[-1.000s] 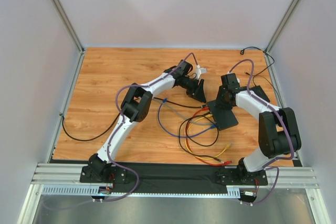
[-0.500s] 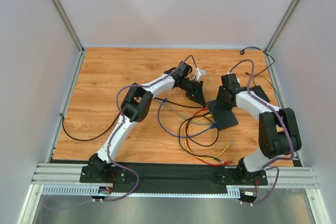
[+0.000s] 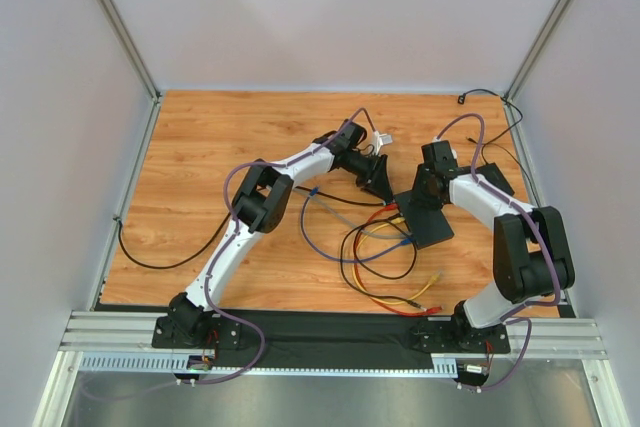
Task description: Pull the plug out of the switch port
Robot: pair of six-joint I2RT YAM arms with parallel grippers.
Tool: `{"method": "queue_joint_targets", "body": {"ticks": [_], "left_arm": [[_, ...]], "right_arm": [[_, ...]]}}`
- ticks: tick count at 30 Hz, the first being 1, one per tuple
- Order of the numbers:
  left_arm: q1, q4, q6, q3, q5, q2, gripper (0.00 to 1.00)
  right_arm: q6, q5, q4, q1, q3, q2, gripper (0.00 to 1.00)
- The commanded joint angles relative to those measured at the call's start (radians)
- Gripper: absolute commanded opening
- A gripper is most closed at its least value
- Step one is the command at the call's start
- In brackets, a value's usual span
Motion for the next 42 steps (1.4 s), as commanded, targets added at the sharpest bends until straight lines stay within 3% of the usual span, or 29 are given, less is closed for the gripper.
{"method": "queue_joint_targets", "body": {"ticks": [1, 16, 23, 28, 38, 42], "left_arm": [[-0.012, 0.054, -0.055, -0.019, 0.005, 0.025, 0.41], [-0.012, 0.092, -0.153, -0.035, 0.003, 0.036, 0.26], [-0.01, 0.086, -0.265, -0.006, 0.032, 0.066, 0.0], [-0.007, 0.042, -0.285, 0.017, 0.034, 0.076, 0.0], [0.002, -0.337, -0.106, 0.172, -0.119, 0.091, 0.0], [0.017, -0.336, -0.075, 0.125, -0.102, 0.073, 0.0]], "right_arm": [[0.001, -0.034, -0.066, 0.002, -0.067, 0.053, 0.33], [0.004, -0.027, -0.068, 0.002, -0.064, 0.063, 0.33], [0.013, 0.012, -0.08, 0.004, -0.06, 0.073, 0.33], [0.026, 0.059, -0.108, 0.002, -0.046, 0.079, 0.32], [0.024, 0.091, -0.152, 0.008, -0.005, 0.132, 0.31], [0.024, 0.087, -0.151, 0.007, -0.006, 0.138, 0.31]]}}
